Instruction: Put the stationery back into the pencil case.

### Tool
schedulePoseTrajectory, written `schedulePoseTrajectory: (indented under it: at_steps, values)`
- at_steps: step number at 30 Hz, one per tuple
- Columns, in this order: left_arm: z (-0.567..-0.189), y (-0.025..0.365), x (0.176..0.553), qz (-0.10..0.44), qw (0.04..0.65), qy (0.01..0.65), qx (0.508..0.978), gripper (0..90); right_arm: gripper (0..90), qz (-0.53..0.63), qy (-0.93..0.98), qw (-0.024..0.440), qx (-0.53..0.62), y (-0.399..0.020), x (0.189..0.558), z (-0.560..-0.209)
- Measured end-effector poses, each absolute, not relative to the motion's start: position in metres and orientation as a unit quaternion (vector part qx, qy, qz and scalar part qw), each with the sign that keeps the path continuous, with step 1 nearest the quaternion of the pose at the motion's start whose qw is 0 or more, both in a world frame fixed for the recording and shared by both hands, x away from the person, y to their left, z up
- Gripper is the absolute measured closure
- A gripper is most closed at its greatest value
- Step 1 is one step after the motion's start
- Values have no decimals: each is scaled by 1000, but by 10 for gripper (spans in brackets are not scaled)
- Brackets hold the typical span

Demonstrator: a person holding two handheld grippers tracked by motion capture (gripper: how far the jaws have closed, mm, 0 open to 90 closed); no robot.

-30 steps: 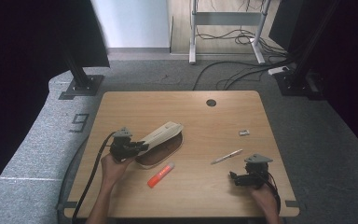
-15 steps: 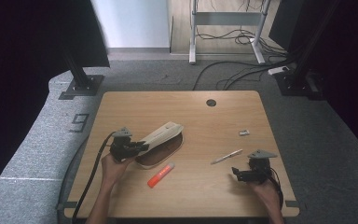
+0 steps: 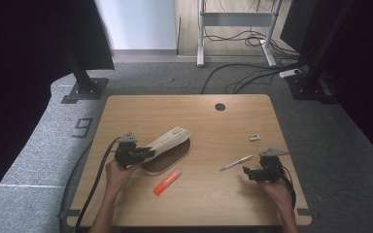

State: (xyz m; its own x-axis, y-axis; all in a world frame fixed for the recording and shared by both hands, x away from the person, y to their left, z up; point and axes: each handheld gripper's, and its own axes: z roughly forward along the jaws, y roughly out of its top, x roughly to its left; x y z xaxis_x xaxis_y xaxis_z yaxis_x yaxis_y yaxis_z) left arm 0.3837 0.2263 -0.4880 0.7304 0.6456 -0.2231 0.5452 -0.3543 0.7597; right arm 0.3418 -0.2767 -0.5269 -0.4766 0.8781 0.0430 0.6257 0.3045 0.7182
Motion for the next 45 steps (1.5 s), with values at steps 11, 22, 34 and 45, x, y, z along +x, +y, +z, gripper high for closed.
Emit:
schedulePoseTrajectory:
  at_steps: [11,22,34,45]
  values:
    - [-488,227,384,56,437,362,822,752,133,352,776,188,489,-276,360,-518]
    - [-488,227,384,56,437,362,822,753,182,349,771,198,495,-284,380,-510]
    - [-488,227,384,56,437,361,822,752,265,342,765,211,504,-292,404,-511]
    - [-487,226,383,56,436,359,824,752,309,327,762,214,517,-298,426,-517]
